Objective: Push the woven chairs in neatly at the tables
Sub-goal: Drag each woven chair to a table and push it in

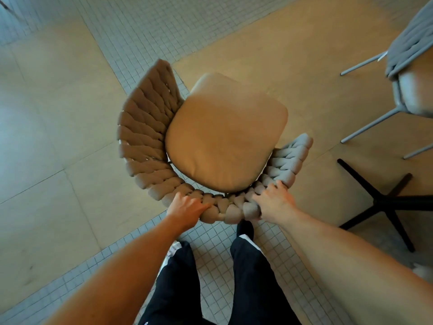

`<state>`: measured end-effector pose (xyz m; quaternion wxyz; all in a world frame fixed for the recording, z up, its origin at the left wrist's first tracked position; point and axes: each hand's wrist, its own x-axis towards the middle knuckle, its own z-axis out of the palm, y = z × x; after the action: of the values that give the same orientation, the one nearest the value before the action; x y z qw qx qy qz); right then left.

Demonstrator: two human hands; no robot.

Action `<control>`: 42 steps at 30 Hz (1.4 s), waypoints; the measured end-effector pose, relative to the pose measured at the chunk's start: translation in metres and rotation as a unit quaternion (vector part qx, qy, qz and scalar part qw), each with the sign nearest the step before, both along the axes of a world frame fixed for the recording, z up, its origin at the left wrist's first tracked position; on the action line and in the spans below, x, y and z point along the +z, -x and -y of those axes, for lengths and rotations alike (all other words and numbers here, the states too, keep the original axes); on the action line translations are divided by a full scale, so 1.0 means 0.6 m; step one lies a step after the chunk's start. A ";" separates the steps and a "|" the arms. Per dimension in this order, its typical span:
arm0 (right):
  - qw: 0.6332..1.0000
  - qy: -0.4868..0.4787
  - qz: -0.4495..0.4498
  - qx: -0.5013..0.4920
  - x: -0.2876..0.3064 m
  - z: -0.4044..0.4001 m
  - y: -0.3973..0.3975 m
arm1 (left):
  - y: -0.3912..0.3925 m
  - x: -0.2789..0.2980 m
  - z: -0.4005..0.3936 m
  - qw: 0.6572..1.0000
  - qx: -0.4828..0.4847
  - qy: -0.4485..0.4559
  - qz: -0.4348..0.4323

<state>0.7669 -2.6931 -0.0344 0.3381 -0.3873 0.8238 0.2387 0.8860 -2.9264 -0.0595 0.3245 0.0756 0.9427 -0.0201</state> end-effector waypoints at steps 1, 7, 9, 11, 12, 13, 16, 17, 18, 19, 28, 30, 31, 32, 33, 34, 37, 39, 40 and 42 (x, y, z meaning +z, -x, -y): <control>1.000 0.004 0.002 -0.019 0.000 0.015 -0.017 | -0.001 0.002 0.021 1.000 -0.013 -0.001 -0.001; 0.995 0.003 0.014 -0.100 -0.006 0.112 -0.101 | 0.013 0.038 0.143 0.989 -0.138 0.049 0.022; 0.992 -0.005 0.021 -0.122 -0.011 0.149 -0.121 | 0.020 0.051 0.178 0.982 -0.176 0.067 0.018; 0.989 -0.007 0.028 -0.146 -0.016 0.186 -0.138 | 0.025 0.058 0.211 0.976 -0.201 0.079 0.015; 0.987 -0.005 0.031 -0.159 -0.018 0.206 -0.144 | 0.029 0.057 0.231 0.973 -0.213 0.085 0.012; 0.985 -0.003 0.036 -0.171 -0.019 0.224 -0.151 | 0.033 0.053 0.250 0.971 -0.222 0.087 0.011; 0.979 0.010 0.051 -0.195 -0.022 0.276 -0.169 | 0.043 0.040 0.306 0.964 -0.249 0.092 0.019; 0.978 0.017 0.055 -0.200 -0.021 0.292 -0.173 | 0.048 0.037 0.321 0.960 -0.260 0.099 0.016; 0.977 0.023 0.057 -0.203 -0.020 0.307 -0.175 | 0.052 0.037 0.333 0.957 -0.267 0.114 0.018; 0.976 0.028 0.060 -0.206 -0.017 0.320 -0.176 | 0.056 0.036 0.343 0.954 -0.270 0.134 0.018; 0.976 0.051 0.051 -0.205 -0.017 0.339 -0.180 | 0.061 0.054 0.340 0.970 -0.182 0.159 0.032; 0.977 0.071 0.049 -0.197 -0.012 0.331 -0.178 | 0.060 0.065 0.328 0.972 -0.173 0.153 0.048; 0.977 0.079 0.051 -0.189 -0.009 0.325 -0.173 | 0.062 0.069 0.324 0.971 -0.176 0.151 0.062; 0.978 0.080 0.058 -0.181 -0.007 0.315 -0.168 | 0.064 0.073 0.322 0.970 -0.181 0.145 0.075; 0.979 0.077 0.067 -0.174 -0.004 0.303 -0.162 | 0.066 0.076 0.320 0.969 -0.187 0.138 0.087; 0.980 0.078 0.072 -0.168 -0.001 0.290 -0.155 | 0.068 0.075 0.319 0.967 -0.194 0.130 0.100; 0.976 0.085 0.075 -0.186 0.004 0.247 -0.134 | 0.073 0.069 0.313 0.963 -0.221 0.090 0.128; 0.972 0.080 0.076 -0.206 0.010 0.226 -0.123 | 0.075 0.064 0.303 0.956 -0.244 0.067 0.149; 0.972 0.076 0.075 -0.211 0.013 0.218 -0.120 | 0.075 0.058 0.298 0.953 -0.251 0.053 0.158; 0.971 0.073 0.064 -0.219 0.018 0.212 -0.118 | 0.076 0.046 0.292 0.951 -0.261 0.026 0.162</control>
<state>0.8377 -2.8206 -0.0238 0.4047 -0.2358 0.8806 0.0726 0.8403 -3.1014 -0.0318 0.4580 0.3127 0.8240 -0.1158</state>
